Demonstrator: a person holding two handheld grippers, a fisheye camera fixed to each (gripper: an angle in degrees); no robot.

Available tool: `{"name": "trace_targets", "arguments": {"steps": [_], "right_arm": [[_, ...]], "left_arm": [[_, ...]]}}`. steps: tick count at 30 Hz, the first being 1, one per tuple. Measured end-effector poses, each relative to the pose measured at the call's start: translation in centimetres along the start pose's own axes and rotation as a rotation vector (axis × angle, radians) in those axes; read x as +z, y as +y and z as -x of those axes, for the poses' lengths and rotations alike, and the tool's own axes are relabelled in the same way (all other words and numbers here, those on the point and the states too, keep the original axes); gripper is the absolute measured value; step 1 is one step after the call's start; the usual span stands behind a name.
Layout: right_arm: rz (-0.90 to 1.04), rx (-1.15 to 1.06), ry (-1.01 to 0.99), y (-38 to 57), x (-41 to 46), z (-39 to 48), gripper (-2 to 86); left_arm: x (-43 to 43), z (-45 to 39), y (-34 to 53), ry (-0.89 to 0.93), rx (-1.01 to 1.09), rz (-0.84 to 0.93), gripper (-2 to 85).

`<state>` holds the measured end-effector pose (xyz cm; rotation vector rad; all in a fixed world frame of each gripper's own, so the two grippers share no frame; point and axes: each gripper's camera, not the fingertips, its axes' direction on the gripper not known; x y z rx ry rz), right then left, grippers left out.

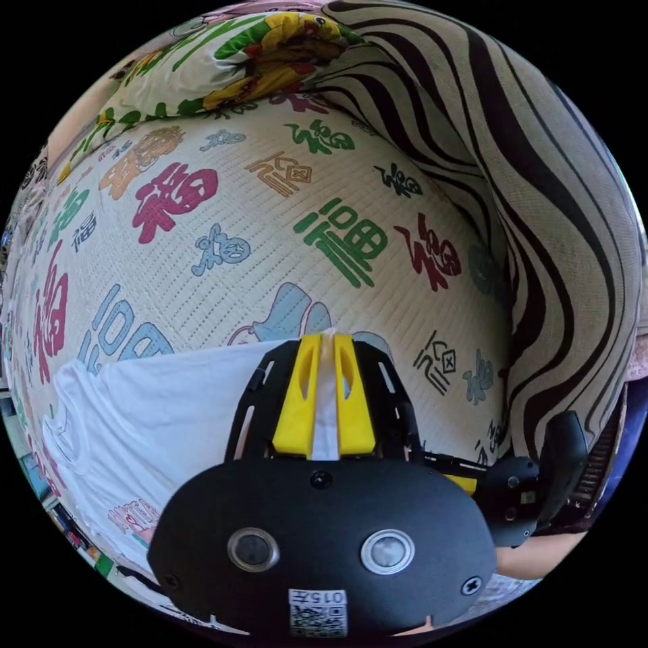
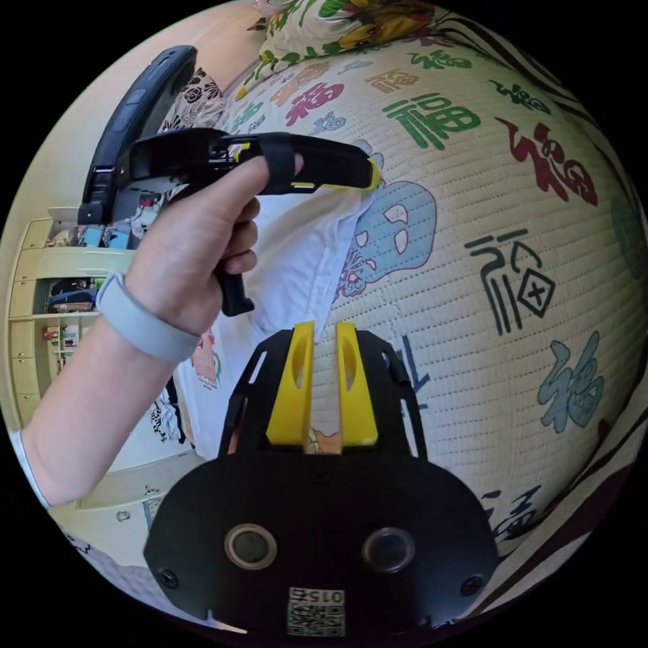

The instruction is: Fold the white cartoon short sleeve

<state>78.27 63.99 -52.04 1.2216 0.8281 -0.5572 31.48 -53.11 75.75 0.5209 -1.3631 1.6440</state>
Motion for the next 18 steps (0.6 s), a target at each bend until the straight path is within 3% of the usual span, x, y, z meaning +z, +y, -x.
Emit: {"name": "trace_targets", "arguments": {"steps": [4, 8, 12, 18], "right_arm": [[0.015, -0.005, -0.023, 1.0, 0.1, -1.0, 7.6], [0.011, -0.035, 0.046, 2.2, 0.3, -1.6, 1.1], [-0.006, -0.034, -0.022, 3.5, -0.1, -2.8, -0.1], [-0.112, -0.018, -0.056, 5.8, -1.7, -3.9, -0.5]], "left_arm": [[-0.3, 0.0, 0.5, 0.039, -0.074, -0.024, 0.3], [-0.8, 0.2, 0.8, 0.071, -0.107, -0.04, -0.1], [-1.9, 0.7, 1.5, 0.11, -0.127, -0.074, -0.2], [-5.5, 3.7, 4.0, 0.279, -0.187, -0.21, -0.2]]}}
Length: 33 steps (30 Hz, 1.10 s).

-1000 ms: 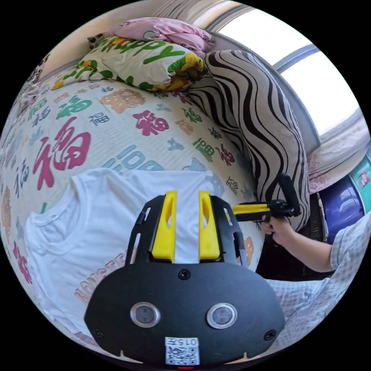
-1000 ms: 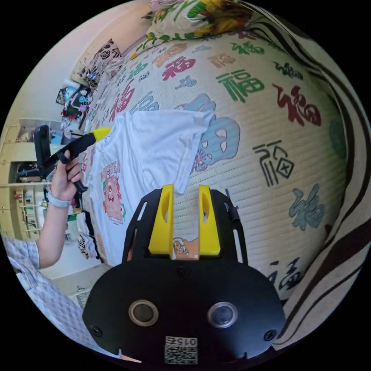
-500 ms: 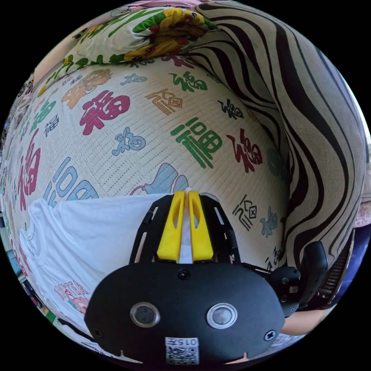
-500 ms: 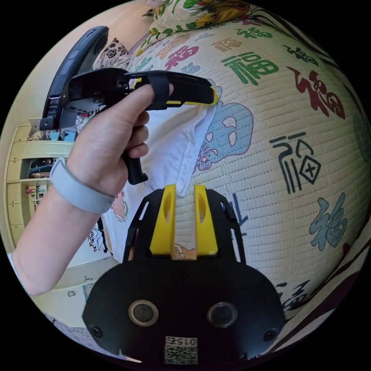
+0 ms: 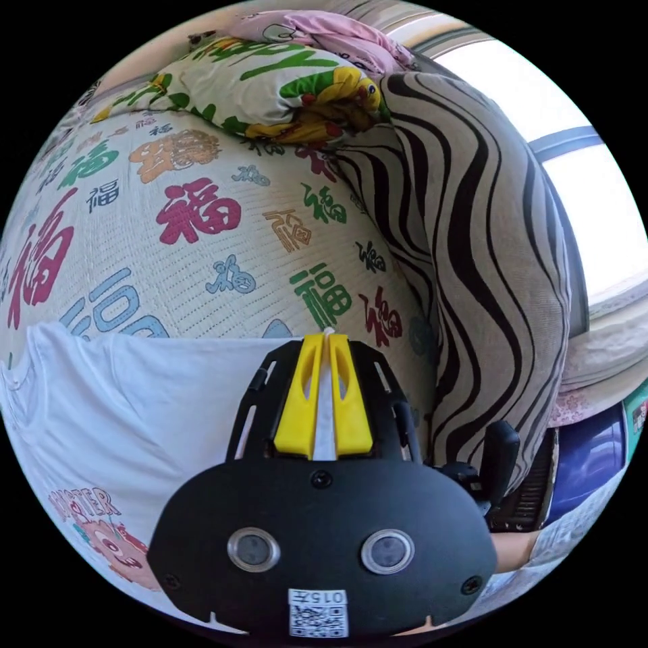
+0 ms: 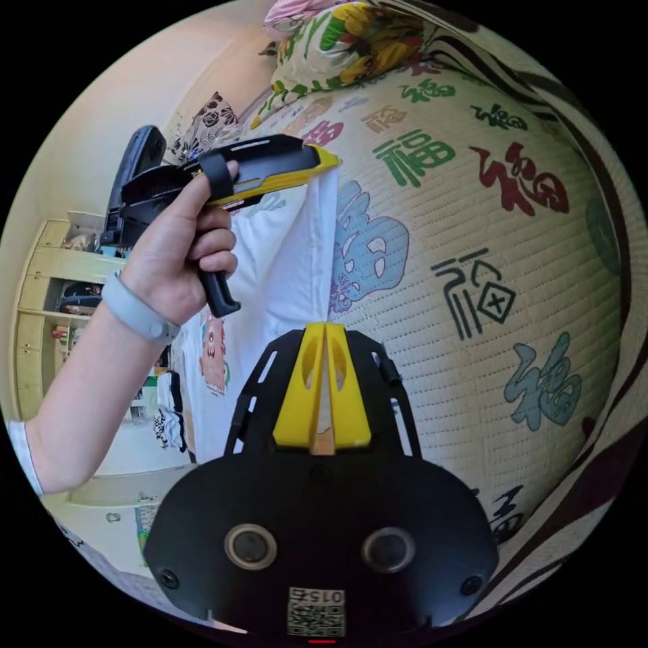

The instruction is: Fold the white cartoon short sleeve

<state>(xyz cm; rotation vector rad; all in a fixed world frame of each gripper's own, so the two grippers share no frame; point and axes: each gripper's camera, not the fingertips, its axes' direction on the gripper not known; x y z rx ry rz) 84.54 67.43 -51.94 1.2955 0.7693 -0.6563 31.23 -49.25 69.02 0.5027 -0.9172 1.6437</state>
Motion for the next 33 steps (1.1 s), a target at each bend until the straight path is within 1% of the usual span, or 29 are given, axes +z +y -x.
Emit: {"name": "trace_targets", "arguments": {"steps": [4, 7, 9, 11, 14, 17, 21, 22, 23, 24, 27, 29, 31, 33], "right_arm": [[-0.043, -0.075, 0.008, 1.1, -0.9, 1.6, -0.5], [-0.044, -0.195, 0.031, 1.7, -1.0, 4.4, -0.5], [-0.016, -0.291, 0.021, 2.0, -0.5, 6.7, -0.5], [0.038, -0.432, 0.006, 2.9, 1.0, 10.2, -0.4], [0.133, -0.585, 0.043, 4.3, 4.5, 14.2, -0.3], [0.247, -0.655, 0.091, 5.7, 8.8, 16.3, -0.1], [0.374, -0.644, 0.156, 6.9, 13.1, 16.7, 1.0], [0.415, -0.63, 0.16, 7.0, 13.8, 16.5, 2.0], [0.421, -0.604, 0.159, 7.0, 13.8, 16.4, 3.4], [0.41, -0.594, 0.156, 6.9, 13.6, 16.3, 4.2], [0.27, -0.514, 0.176, 5.3, 11.7, 15.6, 6.4], [0.164, -0.437, 0.211, 3.2, 11.3, 14.9, 7.2], [0.168, -0.394, 0.217, 1.8, 12.4, 14.5, 7.8], [0.191, -0.38, 0.205, 0.8, 14.0, 14.7, 7.8]], "left_arm": [[-5.5, 2.3, 1.7, 0.098, 0.028, -0.088, -0.2], [-11.1, 5.1, 4.6, 0.13, 0.022, -0.18, -0.1], [-14.9, 7.3, 7.2, 0.116, -0.001, -0.236, -0.1], [-19.3, 10.8, 11.3, 0.069, -0.061, -0.281, 0.0], [-22.3, 15.3, 16.9, 0.012, -0.176, -0.269, 0.2], [-22.6, 19.1, 21.7, -0.012, -0.278, -0.209, 1.2], [-21.6, 22.3, 25.5, 0.005, -0.369, -0.082, 4.6], [-22.3, 22.6, 26.2, -0.004, -0.378, -0.072, 5.3], [-23.6, 22.5, 26.6, -0.01, -0.368, -0.102, 5.9], [-24.3, 22.4, 26.6, -0.014, -0.362, -0.12, 6.2], [-27.5, 21.5, 24.2, -0.039, -0.282, -0.2, 7.7], [-28.0, 20.5, 20.0, -0.02, -0.189, -0.223, 8.7], [-27.0, 20.2, 16.4, 0.019, -0.147, -0.209, 9.1], [-25.2, 19.9, 13.2, 0.015, -0.132, -0.162, 8.9]]}}
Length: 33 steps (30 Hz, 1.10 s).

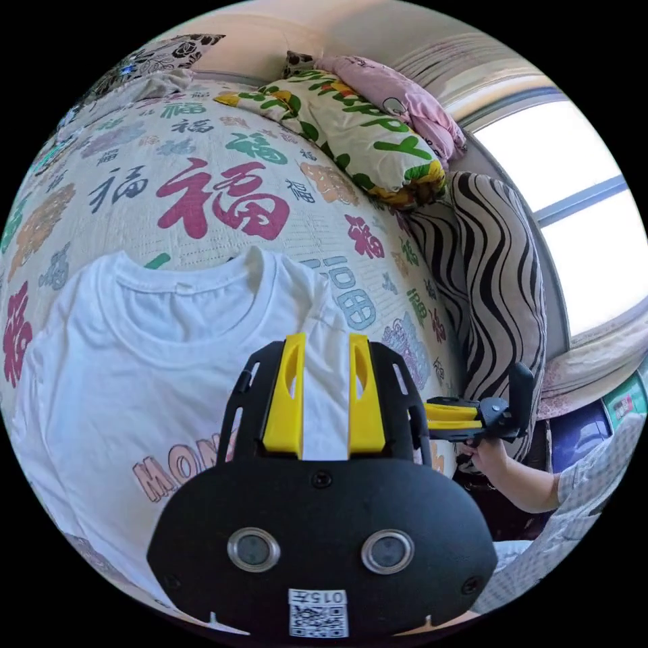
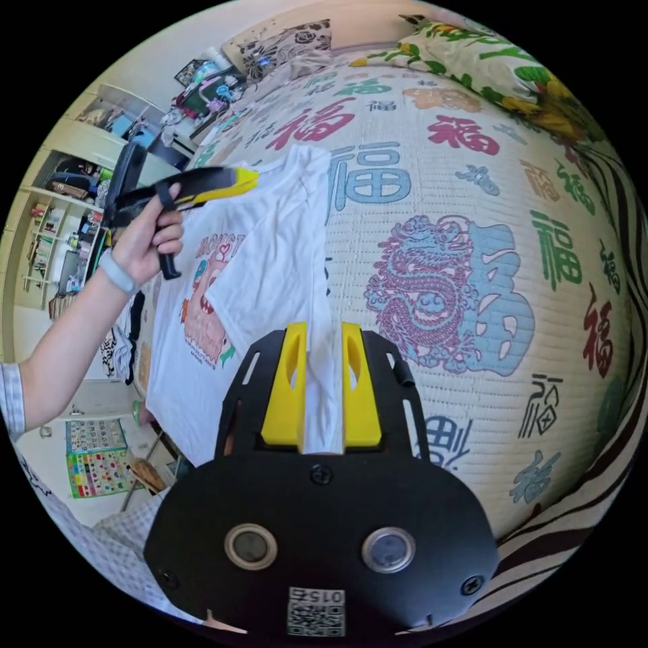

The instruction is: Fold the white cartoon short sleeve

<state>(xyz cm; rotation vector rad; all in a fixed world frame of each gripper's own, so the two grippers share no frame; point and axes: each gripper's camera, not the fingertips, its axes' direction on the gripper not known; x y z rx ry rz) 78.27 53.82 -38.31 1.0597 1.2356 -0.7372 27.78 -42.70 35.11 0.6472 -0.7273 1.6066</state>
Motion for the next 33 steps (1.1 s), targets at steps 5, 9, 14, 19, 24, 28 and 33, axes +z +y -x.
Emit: {"name": "trace_targets", "arguments": {"steps": [5, 9, 14, 19, 24, 28, 33], "right_arm": [[0.1, -0.043, 0.012, -1.7, 3.6, 1.5, 0.6], [0.027, 0.061, -0.05, -1.9, 3.7, 0.5, 0.2], [0.001, 0.093, -0.124, -2.8, 5.2, 0.5, 5.0], [0.027, 0.105, -0.129, -1.6, 5.7, 2.0, 6.9], [-0.015, 0.124, -0.109, -2.6, 7.1, 4.4, 7.4], [-0.041, 0.059, -0.058, -7.1, 8.7, 7.5, 6.8], [0.041, 0.018, 0.041, -10.6, 12.4, 9.8, 4.3]], "left_arm": [[4.7, -0.8, -4.2, -0.043, 0.01, 0.165, 2.8], [3.0, -1.4, -5.0, -0.079, 0.03, 0.127, 1.6], [0.2, -1.8, -4.6, -0.095, 0.052, 0.135, 4.0], [-7.9, -3.7, 0.8, -0.143, 0.067, 0.03, 6.7], [-12.0, -5.6, 9.5, -0.169, 0.032, 0.071, 5.9], [-12.5, -4.5, 12.9, -0.193, -0.05, 0.1, 3.6], [-15.5, -2.8, 14.3, -0.161, -0.121, 0.046, 0.6]]}}
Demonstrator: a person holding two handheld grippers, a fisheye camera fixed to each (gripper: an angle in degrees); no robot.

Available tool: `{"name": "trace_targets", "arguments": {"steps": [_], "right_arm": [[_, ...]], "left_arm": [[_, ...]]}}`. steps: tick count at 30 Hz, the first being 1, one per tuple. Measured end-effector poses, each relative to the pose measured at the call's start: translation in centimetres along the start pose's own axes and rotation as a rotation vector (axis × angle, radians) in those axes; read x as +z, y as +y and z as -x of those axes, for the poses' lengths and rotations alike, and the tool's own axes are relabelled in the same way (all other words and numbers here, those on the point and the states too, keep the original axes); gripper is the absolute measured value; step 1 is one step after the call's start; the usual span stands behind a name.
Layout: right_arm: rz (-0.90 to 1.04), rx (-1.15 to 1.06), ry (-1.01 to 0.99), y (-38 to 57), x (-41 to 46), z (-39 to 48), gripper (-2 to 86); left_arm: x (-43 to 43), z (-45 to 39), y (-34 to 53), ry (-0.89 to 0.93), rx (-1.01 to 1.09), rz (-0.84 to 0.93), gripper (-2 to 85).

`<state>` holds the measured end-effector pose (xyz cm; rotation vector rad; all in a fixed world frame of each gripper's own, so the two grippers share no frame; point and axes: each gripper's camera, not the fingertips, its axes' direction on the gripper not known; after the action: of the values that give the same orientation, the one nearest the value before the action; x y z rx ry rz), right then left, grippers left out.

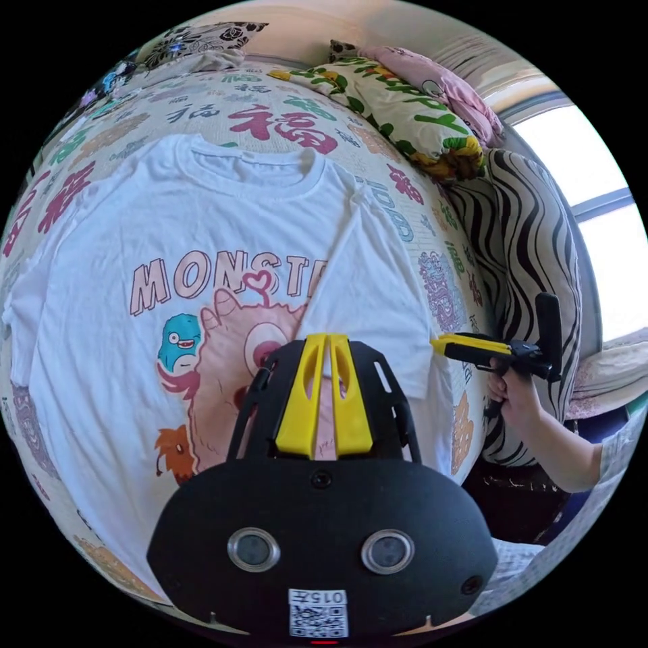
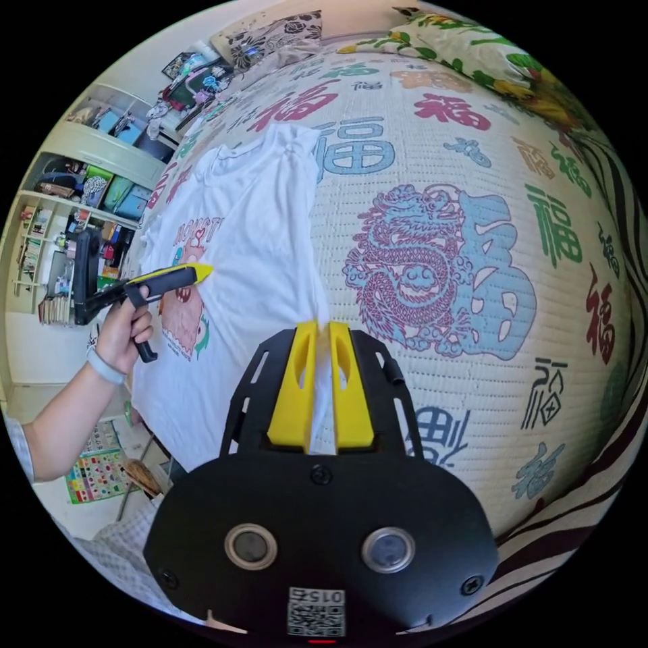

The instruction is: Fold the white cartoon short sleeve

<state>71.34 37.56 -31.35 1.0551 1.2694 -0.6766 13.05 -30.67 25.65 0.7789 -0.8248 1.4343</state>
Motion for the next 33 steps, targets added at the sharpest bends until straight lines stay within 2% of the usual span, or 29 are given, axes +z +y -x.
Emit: {"name": "trace_targets", "arguments": {"steps": [6, 12, 16, 19, 24, 28, 29, 33], "right_arm": [[0.049, 0.08, 0.008, -1.7, 0.5, 1.8, 4.1], [0.071, 0.05, 0.045, -4.8, -0.3, 7.7, 5.9], [0.053, -0.075, -0.021, -11.0, 1.1, 15.8, 7.4], [0.043, -0.194, -0.094, -16.7, 3.8, 23.4, 8.0], [0.09, -0.434, -0.173, -25.7, 9.4, 37.7, 9.6], [0.149, -0.601, -0.11, -31.8, 14.5, 48.8, 10.7], [0.172, -0.632, -0.083, -33.2, 16.2, 51.3, 10.9], [0.273, -0.68, 0.069, -35.8, 22.2, 56.4, 11.2]], "left_arm": [[-7.5, 3.4, 3.7, 0.045, -0.077, -0.079, 2.0], [-19.5, 14.0, 12.7, 0.022, -0.426, -0.279, 5.3], [-26.4, 22.6, 17.4, -0.003, -0.637, -0.431, 6.7], [-28.5, 27.0, 17.1, -0.004, -0.657, -0.474, 8.1], [-27.7, 30.7, 13.1, 0.064, -0.579, -0.429, 7.9], [-27.7, 31.7, 12.6, 0.029, -0.589, -0.407, 1.2], [-28.0, 32.0, 13.3, 0.074, -0.597, -0.426, 0.7], [-29.1, 31.9, 15.6, 0.092, -0.647, -0.459, -0.3]]}}
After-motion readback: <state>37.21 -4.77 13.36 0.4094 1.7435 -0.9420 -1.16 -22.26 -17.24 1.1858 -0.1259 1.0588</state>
